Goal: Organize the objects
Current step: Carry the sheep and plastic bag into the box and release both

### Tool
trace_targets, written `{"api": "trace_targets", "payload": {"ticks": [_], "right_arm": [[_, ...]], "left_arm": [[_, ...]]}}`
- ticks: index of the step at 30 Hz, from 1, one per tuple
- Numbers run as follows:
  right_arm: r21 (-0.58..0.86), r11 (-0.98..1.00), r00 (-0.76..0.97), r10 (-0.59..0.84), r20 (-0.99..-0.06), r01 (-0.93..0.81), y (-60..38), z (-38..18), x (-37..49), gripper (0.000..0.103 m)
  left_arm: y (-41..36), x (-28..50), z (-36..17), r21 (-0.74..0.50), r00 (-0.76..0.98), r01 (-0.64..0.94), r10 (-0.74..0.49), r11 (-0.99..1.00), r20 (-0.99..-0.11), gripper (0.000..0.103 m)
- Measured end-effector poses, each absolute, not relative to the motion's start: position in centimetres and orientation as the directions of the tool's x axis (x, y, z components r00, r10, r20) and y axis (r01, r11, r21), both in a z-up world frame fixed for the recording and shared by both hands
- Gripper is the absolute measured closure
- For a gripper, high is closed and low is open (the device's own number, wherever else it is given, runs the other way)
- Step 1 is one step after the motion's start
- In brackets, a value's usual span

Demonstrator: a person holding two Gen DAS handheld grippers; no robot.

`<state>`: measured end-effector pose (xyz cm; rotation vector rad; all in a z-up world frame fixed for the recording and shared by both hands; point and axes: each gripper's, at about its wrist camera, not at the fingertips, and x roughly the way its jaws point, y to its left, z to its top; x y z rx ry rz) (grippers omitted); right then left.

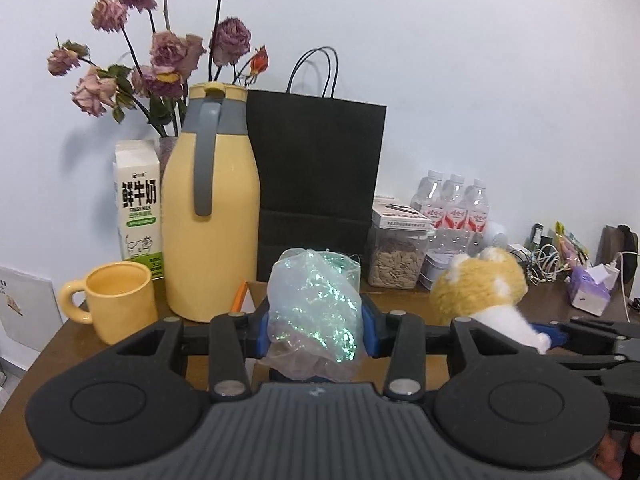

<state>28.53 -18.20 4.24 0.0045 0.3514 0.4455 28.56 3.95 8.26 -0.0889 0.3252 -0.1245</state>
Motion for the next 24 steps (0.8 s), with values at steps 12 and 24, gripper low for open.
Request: {"api": "trace_targets", "payload": {"ticks": [12, 24], "right_arm": [[0.16, 0.936, 0.803, 0.352, -0.481, -0.315, -18.9, 0.6, 37.5, 0.057], [0.143, 0.948, 0.786, 0.317, -0.531, -0.286, -19.0, -1.1, 38.6, 0.017]], "left_arm": [[3.8, 37.8, 4.9, -0.098, 0.884, 0.075, -0.112, 0.992, -0.455, 0.06], [3.9, 38.7, 3.1, -0.078, 0.875, 0.079, -0.106, 0.994, -0.473, 0.0]]}}
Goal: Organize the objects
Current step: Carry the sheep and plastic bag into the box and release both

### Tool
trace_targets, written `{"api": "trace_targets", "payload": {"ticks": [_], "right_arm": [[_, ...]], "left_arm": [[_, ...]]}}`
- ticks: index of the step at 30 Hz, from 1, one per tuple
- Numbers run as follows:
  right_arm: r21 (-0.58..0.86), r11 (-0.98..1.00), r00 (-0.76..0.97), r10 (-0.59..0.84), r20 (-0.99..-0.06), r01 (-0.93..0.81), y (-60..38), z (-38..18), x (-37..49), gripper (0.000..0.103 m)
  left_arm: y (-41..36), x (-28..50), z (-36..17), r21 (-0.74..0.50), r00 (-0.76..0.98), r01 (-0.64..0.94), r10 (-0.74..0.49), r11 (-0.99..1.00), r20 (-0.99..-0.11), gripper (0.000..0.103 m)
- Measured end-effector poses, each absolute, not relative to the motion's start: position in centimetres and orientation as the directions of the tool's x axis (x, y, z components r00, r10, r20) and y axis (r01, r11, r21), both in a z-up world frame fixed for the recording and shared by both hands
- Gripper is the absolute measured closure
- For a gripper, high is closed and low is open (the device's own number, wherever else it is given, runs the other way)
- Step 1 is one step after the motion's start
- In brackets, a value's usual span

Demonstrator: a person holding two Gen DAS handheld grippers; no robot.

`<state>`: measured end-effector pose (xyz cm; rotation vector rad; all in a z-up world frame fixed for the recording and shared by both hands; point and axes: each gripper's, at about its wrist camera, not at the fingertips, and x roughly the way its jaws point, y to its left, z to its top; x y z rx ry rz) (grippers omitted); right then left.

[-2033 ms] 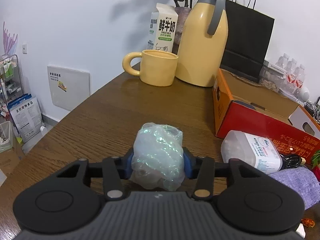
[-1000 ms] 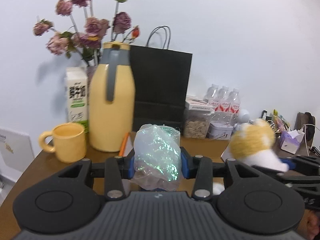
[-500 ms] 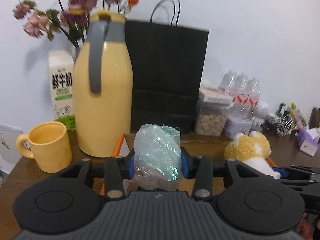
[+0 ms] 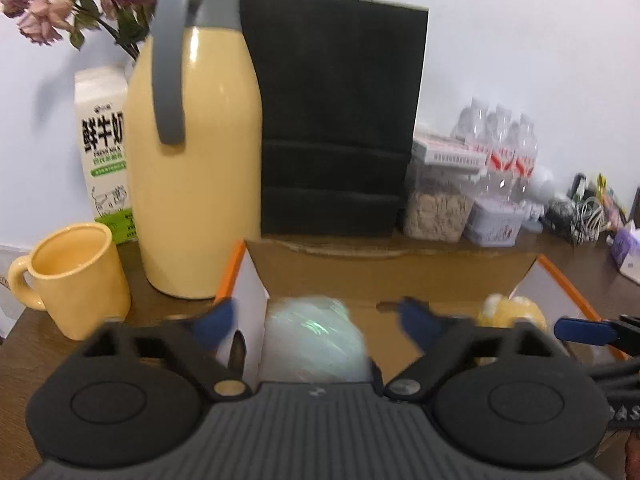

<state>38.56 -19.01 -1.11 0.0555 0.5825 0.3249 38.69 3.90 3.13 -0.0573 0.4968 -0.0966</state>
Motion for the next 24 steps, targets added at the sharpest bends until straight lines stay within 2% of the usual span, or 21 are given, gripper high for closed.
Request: {"api": "trace_targets", "payload": {"ticks": [2, 4, 15, 24], "right_arm": [[0.135, 0.949, 0.8, 0.312, -0.513, -0.284, -19.0, -0.7, 38.1, 0.004], [0.132, 0.951, 0.806, 0.309, -0.505, -0.281, -19.2, -0.4, 37.8, 0.002], [0.126, 0.954, 0.817, 0.299, -0.492, -0.274, -19.7, 0.0, 37.4, 0.001], [0.094, 0.952, 0.844, 0.303, -0.441, -0.293, -20.0, 1.6, 35.3, 0.0]], "left_arm": [[3.8, 38.2, 3.5, -0.072, 0.889, 0.063, -0.088, 0.995, -0.45, 0.0], [3.7, 38.0, 3.7, -0.07, 0.892, 0.064, -0.088, 0.995, -0.444, 0.0], [3.5, 36.8, 4.6, -0.074, 0.902, 0.076, -0.1, 0.994, -0.419, 0.0], [4.1, 33.0, 6.8, -0.075, 0.931, 0.095, -0.115, 0.993, -0.346, 0.0]]}}
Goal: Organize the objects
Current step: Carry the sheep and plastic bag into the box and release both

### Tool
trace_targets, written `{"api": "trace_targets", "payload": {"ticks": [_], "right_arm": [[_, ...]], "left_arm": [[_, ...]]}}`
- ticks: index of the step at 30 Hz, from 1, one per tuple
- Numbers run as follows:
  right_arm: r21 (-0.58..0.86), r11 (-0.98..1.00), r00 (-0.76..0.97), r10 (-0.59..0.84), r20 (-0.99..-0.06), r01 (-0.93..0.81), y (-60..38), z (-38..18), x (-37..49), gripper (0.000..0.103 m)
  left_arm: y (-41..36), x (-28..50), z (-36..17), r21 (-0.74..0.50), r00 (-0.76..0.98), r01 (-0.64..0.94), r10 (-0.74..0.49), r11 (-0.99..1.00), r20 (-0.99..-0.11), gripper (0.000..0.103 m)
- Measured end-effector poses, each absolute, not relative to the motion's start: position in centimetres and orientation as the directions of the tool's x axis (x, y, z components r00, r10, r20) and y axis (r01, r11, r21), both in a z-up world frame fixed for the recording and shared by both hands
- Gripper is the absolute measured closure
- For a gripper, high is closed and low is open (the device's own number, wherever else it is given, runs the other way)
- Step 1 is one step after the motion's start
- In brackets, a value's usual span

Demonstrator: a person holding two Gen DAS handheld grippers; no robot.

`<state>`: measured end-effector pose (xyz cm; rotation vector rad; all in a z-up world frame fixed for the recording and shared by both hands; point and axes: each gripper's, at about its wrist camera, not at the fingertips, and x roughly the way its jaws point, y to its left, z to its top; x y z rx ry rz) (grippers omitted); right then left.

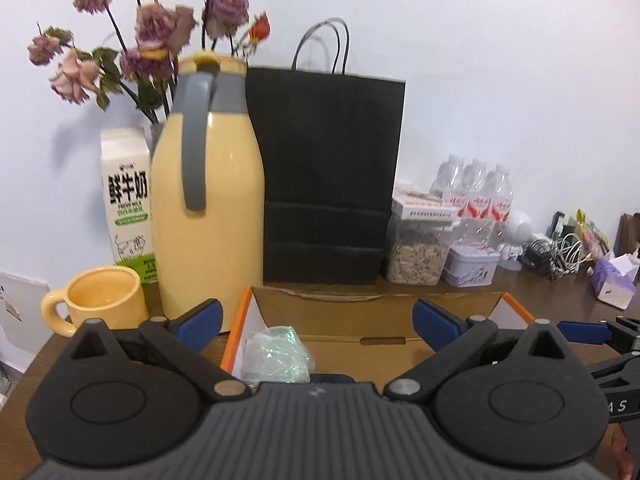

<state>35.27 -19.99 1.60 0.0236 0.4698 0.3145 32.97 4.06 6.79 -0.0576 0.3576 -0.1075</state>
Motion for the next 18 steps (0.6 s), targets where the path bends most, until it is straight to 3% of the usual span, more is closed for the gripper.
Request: {"api": "trace_targets", "payload": {"ticks": [7, 18], "right_arm": [[0.064, 0.946, 0.867, 0.316, -0.387, -0.316, -19.9, 3.3, 32.3, 0.0], [0.017, 0.944, 0.878, 0.312, -0.363, -0.329, -19.4, 4.3, 27.7, 0.0]], "left_arm": [[5.2, 29.4, 8.2, -0.09, 0.947, 0.088, -0.111, 0.992, -0.301, 0.0], [6.8, 24.5, 9.1, -0.105, 0.948, 0.047, -0.078, 0.993, -0.309, 0.0]]}}
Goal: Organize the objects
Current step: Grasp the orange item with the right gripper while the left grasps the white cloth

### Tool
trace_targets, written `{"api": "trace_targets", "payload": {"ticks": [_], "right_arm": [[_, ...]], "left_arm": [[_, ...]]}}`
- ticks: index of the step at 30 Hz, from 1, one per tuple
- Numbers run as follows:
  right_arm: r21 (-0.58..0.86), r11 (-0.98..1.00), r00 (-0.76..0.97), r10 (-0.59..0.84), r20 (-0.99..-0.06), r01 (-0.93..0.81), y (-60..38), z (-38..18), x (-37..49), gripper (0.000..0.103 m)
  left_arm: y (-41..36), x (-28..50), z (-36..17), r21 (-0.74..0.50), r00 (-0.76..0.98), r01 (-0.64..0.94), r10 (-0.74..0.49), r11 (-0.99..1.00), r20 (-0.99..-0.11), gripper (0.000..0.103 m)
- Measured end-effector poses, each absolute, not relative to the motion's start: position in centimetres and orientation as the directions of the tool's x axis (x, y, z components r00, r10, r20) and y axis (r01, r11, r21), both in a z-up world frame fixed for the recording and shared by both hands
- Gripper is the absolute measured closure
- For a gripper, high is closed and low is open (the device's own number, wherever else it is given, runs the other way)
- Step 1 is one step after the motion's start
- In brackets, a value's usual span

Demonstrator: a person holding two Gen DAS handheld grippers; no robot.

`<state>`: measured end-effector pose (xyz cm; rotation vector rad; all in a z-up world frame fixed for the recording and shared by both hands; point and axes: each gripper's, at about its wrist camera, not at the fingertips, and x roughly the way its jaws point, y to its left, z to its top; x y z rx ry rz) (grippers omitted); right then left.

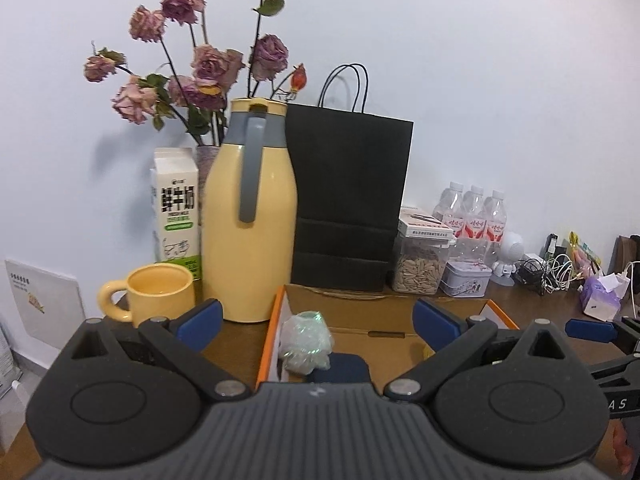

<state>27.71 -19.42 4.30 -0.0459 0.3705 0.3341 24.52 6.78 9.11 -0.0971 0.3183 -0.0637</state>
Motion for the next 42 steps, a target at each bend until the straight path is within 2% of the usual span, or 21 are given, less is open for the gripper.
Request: {"api": "trace_targets", "payload": {"ticks": [14, 34, 36, 38, 41, 42], "right_arm": [[-0.008, 0.935, 0.862, 0.323, -0.392, -0.354, -19.5, 3.6, 21.1, 0.0], [-0.062, 0.903, 0.804, 0.346, -0.483, -0.425, -18.9, -0.4, 14.3, 0.001], [-0.063, 0.896, 0.79, 0.353, -0.502, -0.44, -18.6, -1.2, 14.0, 0.005], [-0.053, 0.885, 0.767, 0.371, -0.523, -0.463, -18.2, -2.0, 13.8, 0.016], [-0.04, 0.863, 0.729, 0.399, -0.556, -0.503, -17.4, -3.2, 13.7, 0.025], [-0.04, 0.856, 0.718, 0.406, -0.565, -0.516, -17.1, -3.5, 13.7, 0.031]], "left_arm": [[7.2, 17.8, 8.0, -0.065, 0.929, 0.018, -0.04, 0.998, -0.367, 0.0], [6.6, 11.9, 3.3, -0.052, 0.862, -0.018, -0.011, 0.998, -0.507, 0.0], [6.7, 11.5, 2.8, -0.052, 0.854, -0.023, -0.008, 0.998, -0.521, 0.0], [6.8, 11.2, 2.3, -0.053, 0.845, -0.029, -0.004, 0.998, -0.535, 0.0], [7.0, 10.7, 1.5, -0.053, 0.831, -0.042, 0.005, 0.998, -0.556, 0.0], [7.1, 10.5, 1.2, -0.053, 0.826, -0.047, 0.009, 0.998, -0.563, 0.0]]}}
